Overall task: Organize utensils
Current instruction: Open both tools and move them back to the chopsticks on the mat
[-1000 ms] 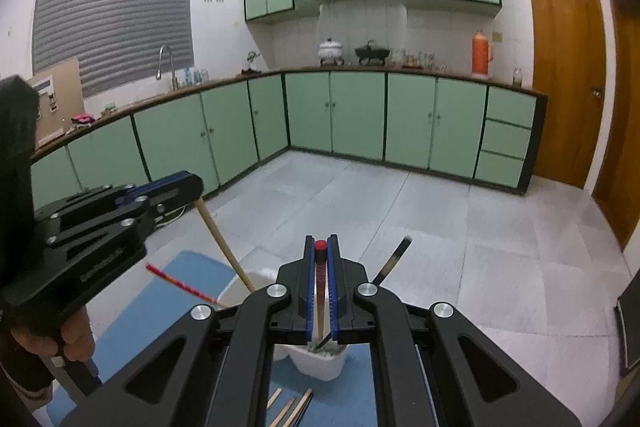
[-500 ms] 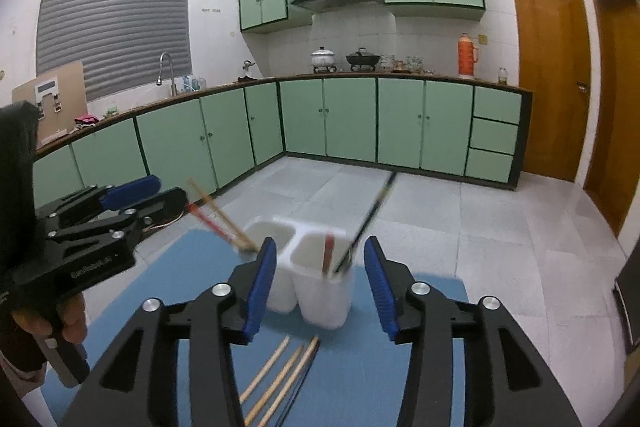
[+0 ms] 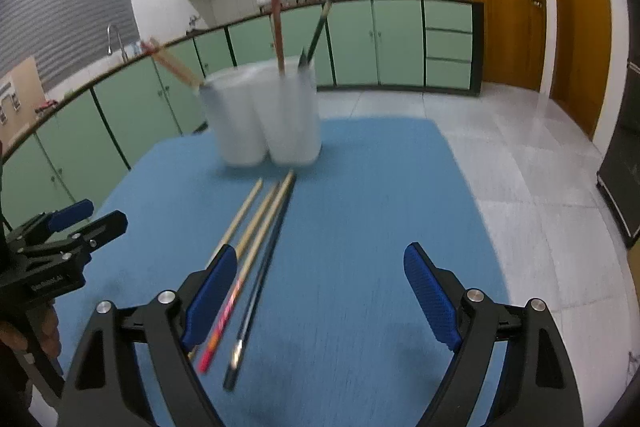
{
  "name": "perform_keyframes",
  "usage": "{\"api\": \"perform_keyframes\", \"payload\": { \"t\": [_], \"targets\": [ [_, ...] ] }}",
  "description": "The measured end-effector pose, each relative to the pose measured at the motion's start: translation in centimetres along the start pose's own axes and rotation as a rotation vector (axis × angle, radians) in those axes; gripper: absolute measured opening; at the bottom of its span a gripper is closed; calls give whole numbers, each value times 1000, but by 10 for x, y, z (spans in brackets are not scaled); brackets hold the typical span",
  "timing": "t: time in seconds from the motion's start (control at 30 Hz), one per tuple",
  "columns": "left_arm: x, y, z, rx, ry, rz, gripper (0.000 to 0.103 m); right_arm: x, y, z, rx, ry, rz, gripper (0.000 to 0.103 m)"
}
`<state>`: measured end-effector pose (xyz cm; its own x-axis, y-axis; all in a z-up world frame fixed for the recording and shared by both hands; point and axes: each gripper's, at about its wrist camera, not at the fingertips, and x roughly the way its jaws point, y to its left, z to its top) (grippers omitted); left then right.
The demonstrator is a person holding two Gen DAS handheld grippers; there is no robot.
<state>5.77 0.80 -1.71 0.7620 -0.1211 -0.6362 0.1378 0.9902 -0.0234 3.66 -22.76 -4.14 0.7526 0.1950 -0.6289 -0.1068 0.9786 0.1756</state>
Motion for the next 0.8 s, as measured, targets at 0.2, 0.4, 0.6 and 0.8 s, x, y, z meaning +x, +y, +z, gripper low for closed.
{"api": "perform_keyframes", "payload": {
  "t": [0.2, 0.4, 0.6, 0.8],
  "targets": [
    [1, -10, -29, 43, 71, -30, 86, 3, 14, -22, -8, 44, 31, 72],
    [11, -12, -47, 53, 135, -51, 86, 8, 27, -32, -38, 91, 64, 52],
    [16, -17, -55, 38, 158, -87, 85, 7, 26, -37, -37, 102, 72, 48],
    [29, -24, -59, 54, 209, -90, 77, 7, 26, -38, -32, 107, 72, 46]
  ]
}}
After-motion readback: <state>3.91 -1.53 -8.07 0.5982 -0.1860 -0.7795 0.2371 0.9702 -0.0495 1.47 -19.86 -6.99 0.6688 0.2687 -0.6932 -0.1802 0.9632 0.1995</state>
